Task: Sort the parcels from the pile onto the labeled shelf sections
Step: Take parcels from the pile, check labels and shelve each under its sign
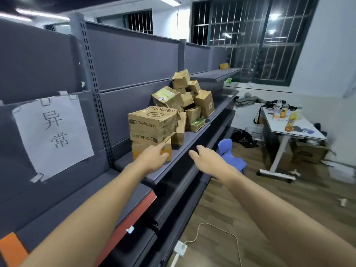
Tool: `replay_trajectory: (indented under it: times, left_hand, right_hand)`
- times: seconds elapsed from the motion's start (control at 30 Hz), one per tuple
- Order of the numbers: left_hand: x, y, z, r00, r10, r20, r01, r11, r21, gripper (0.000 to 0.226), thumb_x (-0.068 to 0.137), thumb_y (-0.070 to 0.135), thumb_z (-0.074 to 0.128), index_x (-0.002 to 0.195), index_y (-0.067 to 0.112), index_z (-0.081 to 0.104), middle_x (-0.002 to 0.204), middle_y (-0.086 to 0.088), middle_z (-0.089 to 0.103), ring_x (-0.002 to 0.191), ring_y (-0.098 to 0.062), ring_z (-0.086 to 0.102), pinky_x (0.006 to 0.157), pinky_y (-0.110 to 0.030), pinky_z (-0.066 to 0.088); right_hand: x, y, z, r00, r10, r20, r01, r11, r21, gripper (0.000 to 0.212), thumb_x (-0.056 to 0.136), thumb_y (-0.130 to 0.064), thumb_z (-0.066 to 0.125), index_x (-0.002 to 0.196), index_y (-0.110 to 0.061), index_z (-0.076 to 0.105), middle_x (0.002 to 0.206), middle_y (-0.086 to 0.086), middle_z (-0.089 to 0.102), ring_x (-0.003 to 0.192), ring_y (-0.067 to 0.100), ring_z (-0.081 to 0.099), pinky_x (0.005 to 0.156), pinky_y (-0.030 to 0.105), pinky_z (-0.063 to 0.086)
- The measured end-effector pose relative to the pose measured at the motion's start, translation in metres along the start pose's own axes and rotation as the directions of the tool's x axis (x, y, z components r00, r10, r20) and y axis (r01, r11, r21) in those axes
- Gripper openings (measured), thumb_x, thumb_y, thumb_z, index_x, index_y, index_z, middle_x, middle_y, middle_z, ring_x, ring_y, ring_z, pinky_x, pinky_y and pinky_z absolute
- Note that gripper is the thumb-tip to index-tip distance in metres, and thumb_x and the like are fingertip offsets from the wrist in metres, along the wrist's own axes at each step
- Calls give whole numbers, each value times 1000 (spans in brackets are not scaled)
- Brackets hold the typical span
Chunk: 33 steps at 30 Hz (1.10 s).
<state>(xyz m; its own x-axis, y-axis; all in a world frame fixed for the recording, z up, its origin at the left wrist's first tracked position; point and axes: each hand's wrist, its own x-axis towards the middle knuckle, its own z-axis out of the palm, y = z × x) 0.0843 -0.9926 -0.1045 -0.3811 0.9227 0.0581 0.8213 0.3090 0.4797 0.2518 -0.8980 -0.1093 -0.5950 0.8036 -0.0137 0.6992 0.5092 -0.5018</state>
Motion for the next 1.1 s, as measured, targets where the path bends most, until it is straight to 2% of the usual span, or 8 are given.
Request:
replay_trajectory:
  times: [0.13,0.2,0.47,0.67,0.83,0.93,1.03,1.1]
  left_hand:
    - [60,20,32,998,29,63,-30,999,17,55,98,34,39,150,18,26,153,-9,32,138,-27,32,109,-35,31]
    - [92,30,47,996,41,81,-43,999,17,57,98,36,39,150,19,26,153,-10,32,138,-28,33,110,-37,32]
    - [244,65,72,993,110,41,-107,992,-67,55,97,31,41,149,17,29,147,-11,42,131,-28,44,105,-35,35]
    - [340,76,52,990,122,-65,-127,988,-91,52,98,25,41,148,13,31,150,-9,38,135,-24,38,108,-33,31]
    - [401,48,43,993,-30,-117,18,995,-102,51,98,31,42,147,21,32,149,-13,35,125,-26,46,99,-35,42]
    - [431,25,33,975,-134,-175,105,981,-162,52,97,30,44,147,20,32,147,-17,37,122,-29,49,98,-35,41]
    - [459,7,22,924,-276,-266,192,934,-300,51,96,25,42,146,23,31,139,-18,37,79,-24,62,69,-28,46]
    - [478,-5,17,873,-363,-325,238,900,-366,48,96,25,40,144,26,32,133,-16,36,57,-19,54,56,-27,45]
  right_hand:
    - [32,48,-3,999,24,-22,-23,999,36,34,103,-40,31,101,-11,47,87,4,51,92,31,53,68,37,40]
    - [54,68,-6,998,58,-32,-57,998,38,33,102,-42,31,96,-12,45,80,3,48,84,28,53,62,35,34]
    - [175,122,-46,995,85,-49,-86,996,-22,35,101,-37,30,93,-8,47,92,11,53,92,34,53,70,40,39]
    - [261,148,-87,989,71,-129,-66,997,40,45,103,-40,31,122,-3,48,118,14,56,106,31,54,84,38,42]
    - [342,158,-88,991,-2,-134,12,997,75,35,103,-35,34,111,-5,50,117,16,58,107,32,53,82,36,40]
    - [402,145,-83,989,-69,-131,88,985,148,39,100,-39,38,121,-8,48,121,12,58,108,30,55,88,37,44]
    - [463,123,-84,974,-188,-129,211,957,197,39,100,-40,40,126,-10,44,123,11,56,107,26,54,86,36,45]
    - [503,109,-85,959,-258,-120,279,934,224,40,101,-39,41,129,-10,42,126,11,56,108,26,54,83,35,44]
